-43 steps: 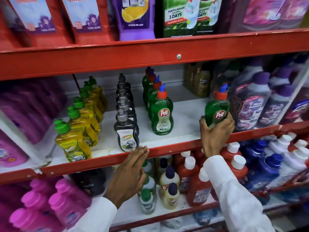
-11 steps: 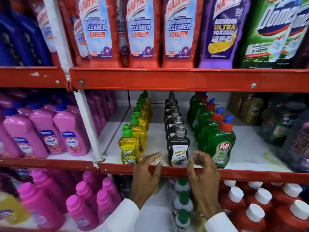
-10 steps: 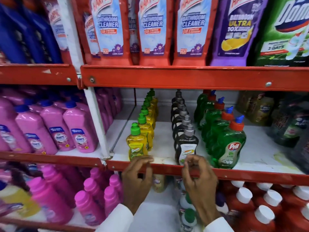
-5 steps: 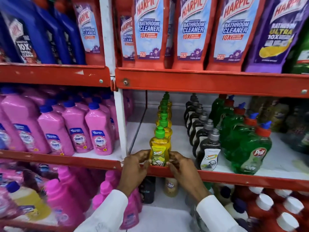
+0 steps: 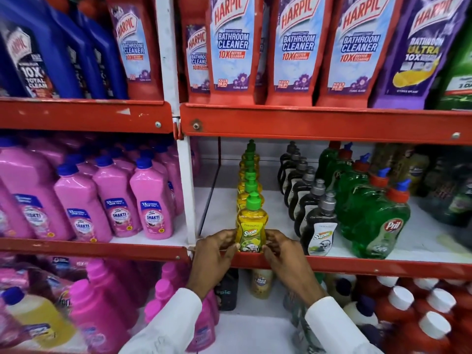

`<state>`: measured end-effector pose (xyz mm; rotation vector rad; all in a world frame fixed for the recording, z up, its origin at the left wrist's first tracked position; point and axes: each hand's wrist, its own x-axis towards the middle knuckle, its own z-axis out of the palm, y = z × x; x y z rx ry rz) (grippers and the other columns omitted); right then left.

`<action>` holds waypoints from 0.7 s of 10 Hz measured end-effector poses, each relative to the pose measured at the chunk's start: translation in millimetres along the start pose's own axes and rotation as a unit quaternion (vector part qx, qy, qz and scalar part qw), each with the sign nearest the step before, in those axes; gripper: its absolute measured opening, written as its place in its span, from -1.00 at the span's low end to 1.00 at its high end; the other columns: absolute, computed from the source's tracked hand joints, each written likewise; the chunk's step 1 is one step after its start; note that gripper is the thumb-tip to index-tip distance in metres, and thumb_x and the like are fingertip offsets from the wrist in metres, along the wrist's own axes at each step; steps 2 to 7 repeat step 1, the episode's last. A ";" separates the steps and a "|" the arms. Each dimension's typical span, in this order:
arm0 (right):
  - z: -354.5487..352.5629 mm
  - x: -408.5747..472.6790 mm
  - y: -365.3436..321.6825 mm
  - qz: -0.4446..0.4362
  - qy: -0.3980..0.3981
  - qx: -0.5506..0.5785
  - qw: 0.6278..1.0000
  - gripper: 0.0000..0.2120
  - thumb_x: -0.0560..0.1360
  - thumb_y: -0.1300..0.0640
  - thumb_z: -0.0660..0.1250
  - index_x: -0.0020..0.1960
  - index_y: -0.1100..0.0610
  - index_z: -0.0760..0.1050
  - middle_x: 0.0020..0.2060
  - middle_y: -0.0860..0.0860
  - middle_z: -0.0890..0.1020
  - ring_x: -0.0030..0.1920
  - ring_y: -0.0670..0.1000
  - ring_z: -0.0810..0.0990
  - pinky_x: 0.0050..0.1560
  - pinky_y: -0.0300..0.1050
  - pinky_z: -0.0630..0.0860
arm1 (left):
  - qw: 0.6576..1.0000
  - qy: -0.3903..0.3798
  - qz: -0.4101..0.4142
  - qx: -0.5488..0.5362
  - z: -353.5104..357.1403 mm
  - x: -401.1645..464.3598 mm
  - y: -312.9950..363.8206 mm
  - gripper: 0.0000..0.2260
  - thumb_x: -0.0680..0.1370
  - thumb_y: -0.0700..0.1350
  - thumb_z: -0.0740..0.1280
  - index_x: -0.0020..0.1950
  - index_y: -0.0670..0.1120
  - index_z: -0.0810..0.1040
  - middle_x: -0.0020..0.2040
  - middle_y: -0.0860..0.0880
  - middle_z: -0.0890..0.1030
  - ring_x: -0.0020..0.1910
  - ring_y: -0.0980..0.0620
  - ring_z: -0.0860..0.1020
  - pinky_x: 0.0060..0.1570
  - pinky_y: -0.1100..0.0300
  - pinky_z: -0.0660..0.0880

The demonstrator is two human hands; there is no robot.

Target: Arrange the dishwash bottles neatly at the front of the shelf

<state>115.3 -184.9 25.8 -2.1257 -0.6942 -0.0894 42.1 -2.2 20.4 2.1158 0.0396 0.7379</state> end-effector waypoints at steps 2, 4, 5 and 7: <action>-10.3 -10.4 -4.0 0.017 0.098 0.052 0.994 -0.64 0.50 0.13 0.44 0.28 0.02 0.53 0.11 -0.10 0.71 -0.05 -0.24 0.68 0.08 -0.20 0.63 | 0.998 0.059 0.016 0.028 -0.4 -5.1 7.2 -0.65 0.49 -0.18 0.44 0.27 0.00 0.56 0.13 0.04 0.67 0.08 0.20 0.62 0.15 0.09 0.58; -10.3 -10.4 -4.0 0.017 0.098 0.052 0.994 -0.64 0.50 0.13 0.44 0.28 0.02 0.53 0.11 -0.10 0.71 -0.05 -0.24 0.68 0.08 -0.20 0.63 | 0.998 0.059 0.016 0.028 -0.4 -5.1 7.2 -0.65 0.49 -0.18 0.44 0.27 0.00 0.56 0.13 0.04 0.67 0.08 0.20 0.62 0.15 0.09 0.58; -10.3 -10.4 -4.0 0.017 0.098 0.052 0.994 -0.64 0.50 0.13 0.44 0.28 0.02 0.53 0.11 -0.10 0.71 -0.05 -0.24 0.68 0.08 -0.20 0.63 | 0.998 0.059 0.016 0.028 -0.4 -5.1 7.2 -0.65 0.49 -0.18 0.44 0.27 0.00 0.56 0.13 0.04 0.67 0.08 0.20 0.62 0.15 0.09 0.58; -10.3 -10.4 -4.0 0.017 0.098 0.052 0.994 -0.64 0.50 0.13 0.44 0.28 0.02 0.53 0.11 -0.10 0.71 -0.05 -0.24 0.68 0.08 -0.20 0.63 | 0.998 0.059 0.016 0.028 -0.4 -5.1 7.2 -0.65 0.49 -0.18 0.44 0.27 0.00 0.56 0.13 0.04 0.67 0.08 0.20 0.62 0.15 0.09 0.58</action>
